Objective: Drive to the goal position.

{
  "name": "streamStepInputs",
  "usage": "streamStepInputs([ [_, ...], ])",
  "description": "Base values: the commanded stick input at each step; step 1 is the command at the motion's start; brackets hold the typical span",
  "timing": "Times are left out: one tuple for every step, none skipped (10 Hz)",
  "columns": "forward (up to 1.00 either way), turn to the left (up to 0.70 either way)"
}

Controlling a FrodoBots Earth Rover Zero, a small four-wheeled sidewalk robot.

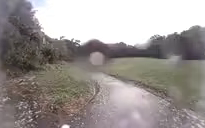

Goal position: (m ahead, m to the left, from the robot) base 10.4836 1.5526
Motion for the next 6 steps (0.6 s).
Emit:
streamStepInputs([
  [0.7,-0.34],
  [0.7,-0.35],
  [0.7,0.0],
  [0.7,0.0],
  [0.7,0.0],
  [0.7,0.0],
])
